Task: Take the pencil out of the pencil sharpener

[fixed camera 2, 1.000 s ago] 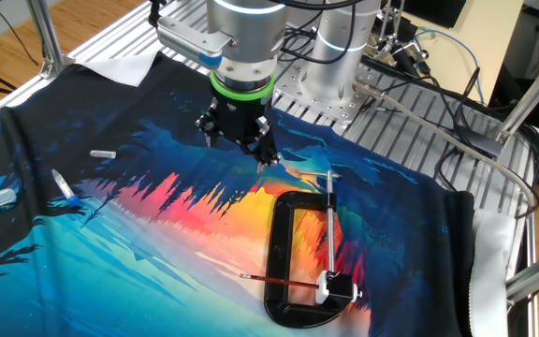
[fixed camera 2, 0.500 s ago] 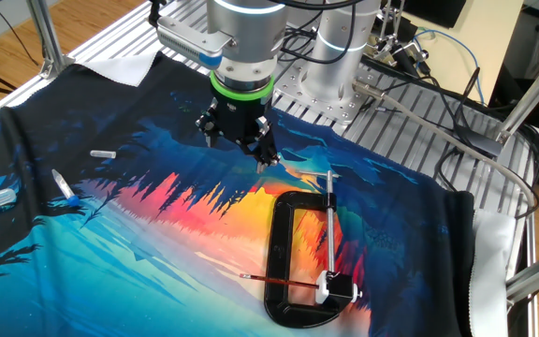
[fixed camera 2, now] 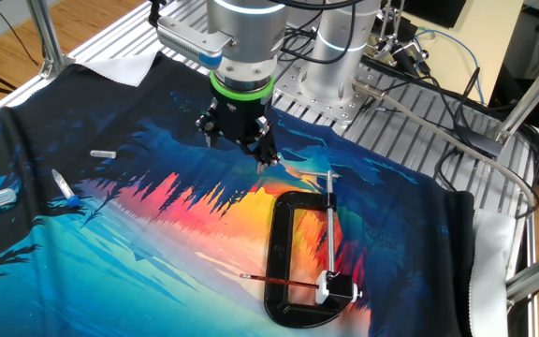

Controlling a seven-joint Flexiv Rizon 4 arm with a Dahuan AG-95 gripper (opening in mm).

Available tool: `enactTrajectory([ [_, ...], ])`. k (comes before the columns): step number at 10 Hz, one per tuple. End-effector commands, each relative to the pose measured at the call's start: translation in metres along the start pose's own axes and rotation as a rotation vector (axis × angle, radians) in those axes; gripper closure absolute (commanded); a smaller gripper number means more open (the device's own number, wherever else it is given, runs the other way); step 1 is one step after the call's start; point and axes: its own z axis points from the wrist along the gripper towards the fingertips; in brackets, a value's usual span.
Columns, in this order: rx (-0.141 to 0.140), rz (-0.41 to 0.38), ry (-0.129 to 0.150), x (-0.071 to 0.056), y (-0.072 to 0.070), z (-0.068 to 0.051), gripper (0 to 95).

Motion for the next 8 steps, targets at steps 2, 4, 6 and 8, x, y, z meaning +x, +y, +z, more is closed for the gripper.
enactTrajectory([
  [2, -0.154, 0.319, 0.024, 0.0008, -0.0001, 0.0003, 95.0],
  [4, -0.197, 0.324, 0.056, 0.0042, -0.0012, -0.0018, 95.0],
  [6, -0.215, 0.300, 0.067, 0.0066, -0.0015, -0.0041, 95.0],
  [8, -0.222, 0.319, 0.082, 0.0081, -0.0009, -0.0051, 95.0],
])
